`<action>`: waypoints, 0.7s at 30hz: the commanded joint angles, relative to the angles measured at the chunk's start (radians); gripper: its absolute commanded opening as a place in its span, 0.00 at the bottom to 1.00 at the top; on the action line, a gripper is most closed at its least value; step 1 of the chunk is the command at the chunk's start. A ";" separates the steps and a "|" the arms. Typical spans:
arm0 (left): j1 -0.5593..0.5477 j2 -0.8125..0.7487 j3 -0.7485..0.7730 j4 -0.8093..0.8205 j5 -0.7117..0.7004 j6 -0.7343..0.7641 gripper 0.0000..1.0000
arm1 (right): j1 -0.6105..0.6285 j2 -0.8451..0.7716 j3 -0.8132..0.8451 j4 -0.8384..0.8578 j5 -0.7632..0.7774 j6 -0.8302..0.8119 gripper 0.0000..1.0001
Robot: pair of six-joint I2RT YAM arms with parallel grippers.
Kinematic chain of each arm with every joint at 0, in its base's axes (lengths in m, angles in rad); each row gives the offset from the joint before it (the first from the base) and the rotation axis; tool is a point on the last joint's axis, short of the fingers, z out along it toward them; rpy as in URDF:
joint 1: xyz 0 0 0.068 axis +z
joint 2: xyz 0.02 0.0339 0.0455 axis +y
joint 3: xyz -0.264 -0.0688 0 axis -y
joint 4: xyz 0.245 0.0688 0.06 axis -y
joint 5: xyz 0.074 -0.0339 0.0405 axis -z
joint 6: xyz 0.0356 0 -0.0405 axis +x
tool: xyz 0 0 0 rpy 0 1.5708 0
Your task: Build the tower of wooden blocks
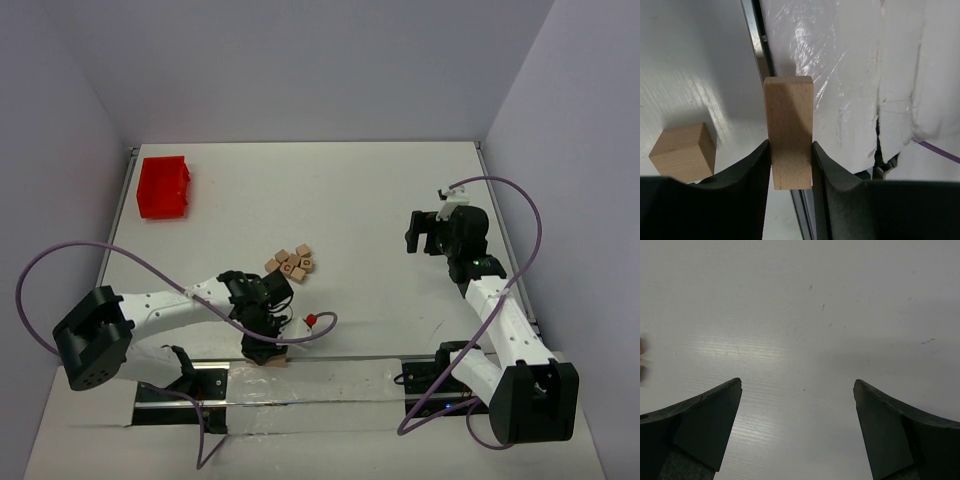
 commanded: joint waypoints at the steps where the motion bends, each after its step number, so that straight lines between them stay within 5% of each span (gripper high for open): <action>1: -0.006 0.033 -0.023 0.137 -0.061 0.032 0.00 | -0.005 0.008 0.058 0.020 0.014 -0.005 1.00; 9: 0.042 0.171 0.045 0.277 -0.123 0.070 0.00 | -0.006 0.000 0.055 0.017 0.018 -0.005 1.00; 21: 0.285 0.408 0.246 0.326 -0.139 0.189 0.00 | -0.005 0.000 0.058 0.020 0.018 -0.006 1.00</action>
